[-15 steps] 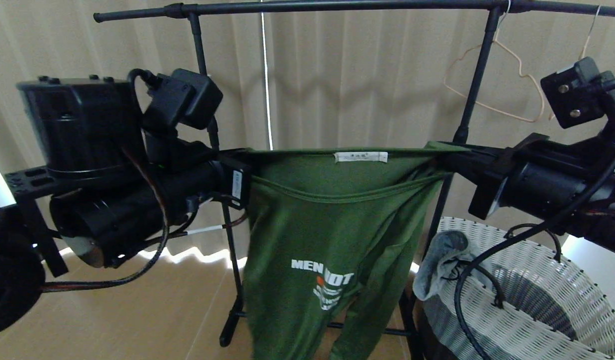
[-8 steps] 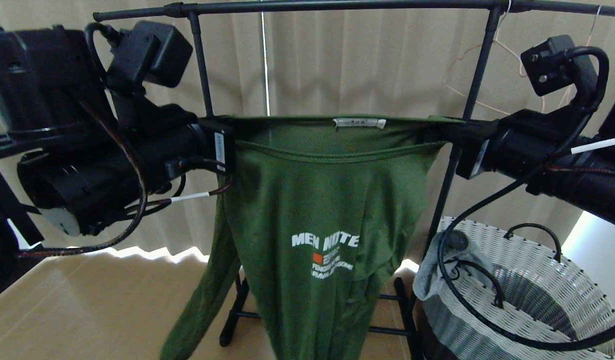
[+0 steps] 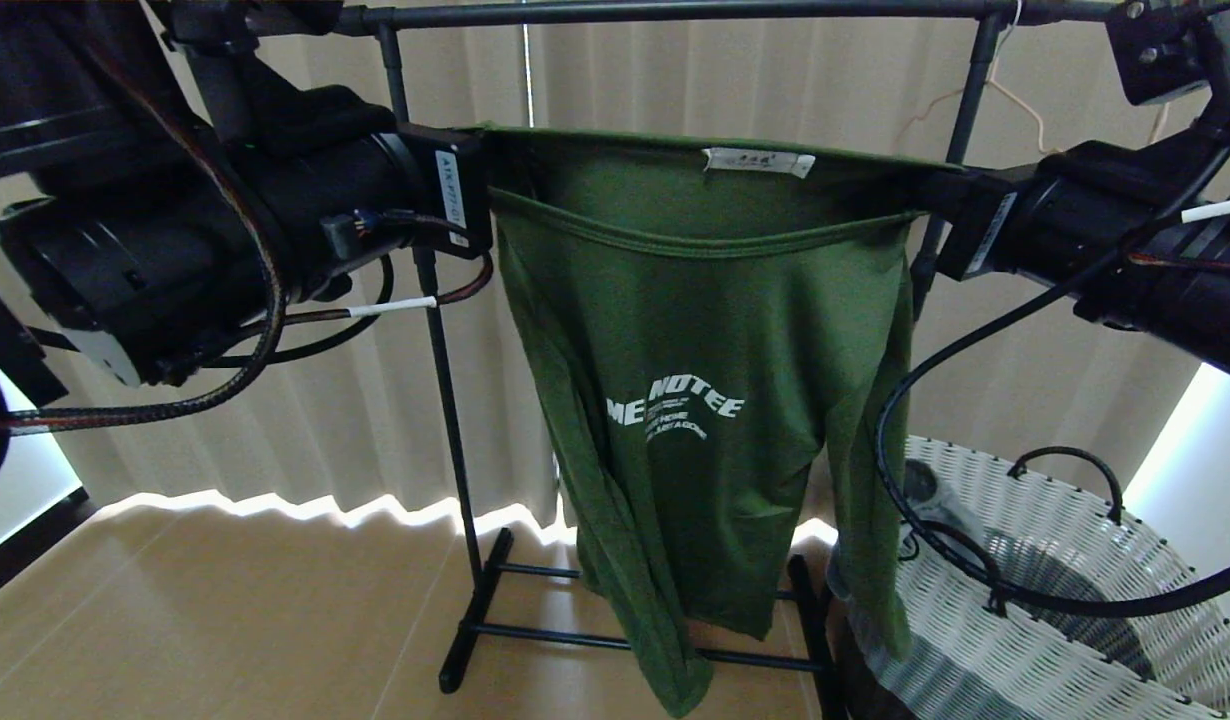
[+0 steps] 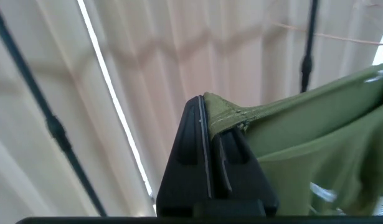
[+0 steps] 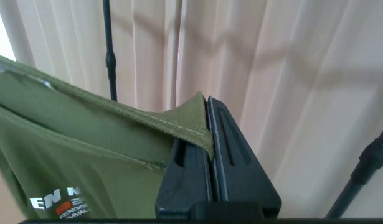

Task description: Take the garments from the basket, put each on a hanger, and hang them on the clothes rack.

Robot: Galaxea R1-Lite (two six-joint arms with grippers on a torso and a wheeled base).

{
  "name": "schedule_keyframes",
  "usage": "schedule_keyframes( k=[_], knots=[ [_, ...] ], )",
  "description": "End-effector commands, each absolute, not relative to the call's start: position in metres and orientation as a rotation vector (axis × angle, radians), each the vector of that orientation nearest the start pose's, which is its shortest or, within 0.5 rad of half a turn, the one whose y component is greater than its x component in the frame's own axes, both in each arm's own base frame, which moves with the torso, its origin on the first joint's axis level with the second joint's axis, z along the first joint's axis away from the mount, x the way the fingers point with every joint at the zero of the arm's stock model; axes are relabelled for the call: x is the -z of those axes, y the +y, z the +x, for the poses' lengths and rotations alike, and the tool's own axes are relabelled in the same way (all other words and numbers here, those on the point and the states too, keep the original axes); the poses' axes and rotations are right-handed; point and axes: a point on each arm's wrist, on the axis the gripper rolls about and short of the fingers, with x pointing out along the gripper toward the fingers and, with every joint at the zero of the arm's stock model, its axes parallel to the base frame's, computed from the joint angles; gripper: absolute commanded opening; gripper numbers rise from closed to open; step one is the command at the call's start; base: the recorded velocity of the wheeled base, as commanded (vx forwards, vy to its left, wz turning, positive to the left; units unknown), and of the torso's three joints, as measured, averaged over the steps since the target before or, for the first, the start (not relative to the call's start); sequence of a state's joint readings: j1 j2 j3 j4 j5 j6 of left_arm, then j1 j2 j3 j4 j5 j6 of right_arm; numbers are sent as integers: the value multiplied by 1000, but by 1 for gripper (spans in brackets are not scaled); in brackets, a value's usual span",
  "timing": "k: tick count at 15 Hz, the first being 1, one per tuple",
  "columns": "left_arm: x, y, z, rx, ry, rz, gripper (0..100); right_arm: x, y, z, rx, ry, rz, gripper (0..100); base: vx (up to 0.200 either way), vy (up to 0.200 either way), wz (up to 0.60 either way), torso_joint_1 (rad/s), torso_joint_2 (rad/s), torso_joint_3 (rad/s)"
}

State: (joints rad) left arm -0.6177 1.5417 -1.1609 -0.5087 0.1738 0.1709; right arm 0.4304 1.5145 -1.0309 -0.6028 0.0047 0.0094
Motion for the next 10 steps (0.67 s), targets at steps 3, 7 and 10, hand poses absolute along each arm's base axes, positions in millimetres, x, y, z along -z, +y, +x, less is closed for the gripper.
schedule_keyframes(
  k=[3,7,10],
  knots=[
    [-315,-168,228,463,-147,118,0,-299,110,238,-439,-120,32,0,0,0,0,0,0,0],
    [-308,-177,240,466,-128,127,0,-307,94,204,-444,-156,38,0,0,0,0,0,0,0],
    [-307,-189,257,463,-126,128,0,-294,92,190,-472,-81,21,0,0,0,0,0,0,0]
  ],
)
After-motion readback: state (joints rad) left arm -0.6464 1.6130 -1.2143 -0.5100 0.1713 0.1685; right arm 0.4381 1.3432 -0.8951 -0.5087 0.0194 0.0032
